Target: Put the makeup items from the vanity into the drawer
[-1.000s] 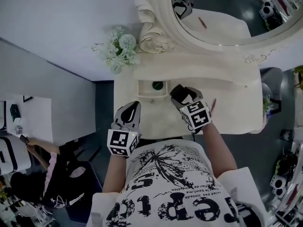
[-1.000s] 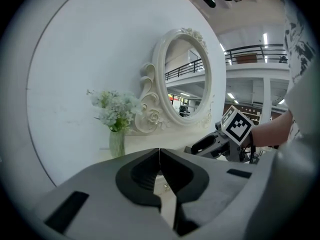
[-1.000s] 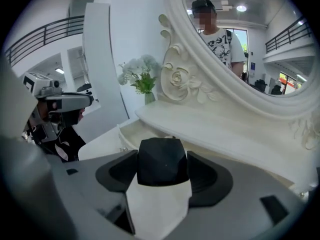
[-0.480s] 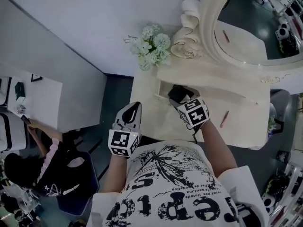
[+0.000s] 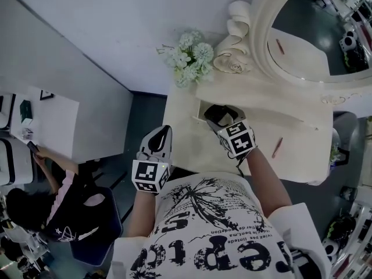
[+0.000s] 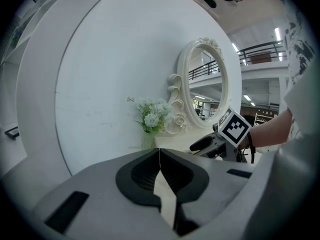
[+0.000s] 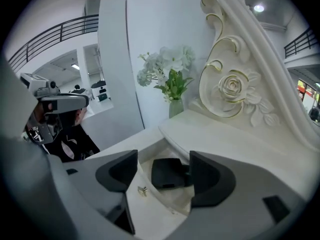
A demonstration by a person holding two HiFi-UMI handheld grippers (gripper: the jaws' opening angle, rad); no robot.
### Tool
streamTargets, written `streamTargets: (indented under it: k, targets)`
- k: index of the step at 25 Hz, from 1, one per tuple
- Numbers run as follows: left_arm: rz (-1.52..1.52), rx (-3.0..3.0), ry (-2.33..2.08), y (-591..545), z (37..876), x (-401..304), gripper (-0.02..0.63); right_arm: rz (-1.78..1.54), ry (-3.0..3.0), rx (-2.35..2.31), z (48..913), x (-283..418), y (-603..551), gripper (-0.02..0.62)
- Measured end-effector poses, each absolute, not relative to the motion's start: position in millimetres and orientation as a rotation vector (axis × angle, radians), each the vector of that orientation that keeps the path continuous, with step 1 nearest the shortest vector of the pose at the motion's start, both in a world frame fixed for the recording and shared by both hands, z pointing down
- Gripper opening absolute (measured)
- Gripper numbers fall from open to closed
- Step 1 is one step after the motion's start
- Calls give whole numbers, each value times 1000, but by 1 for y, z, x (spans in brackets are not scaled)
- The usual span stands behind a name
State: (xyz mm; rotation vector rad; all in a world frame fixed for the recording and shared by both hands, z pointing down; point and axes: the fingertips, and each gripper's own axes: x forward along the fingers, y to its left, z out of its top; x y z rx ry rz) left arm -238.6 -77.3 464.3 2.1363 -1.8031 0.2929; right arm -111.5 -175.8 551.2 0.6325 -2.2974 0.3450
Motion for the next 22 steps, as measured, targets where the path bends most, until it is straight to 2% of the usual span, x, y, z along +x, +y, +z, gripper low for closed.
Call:
streamTargets:
  k: [11,22]
  targets:
    - [310,2255,-1663,-102,467,-196,20,438,-2224,900,551,-29,-187,313]
    - [349,2478,-1329,-143,474,-80,20,641,-1958,1265,583,143,-150,313]
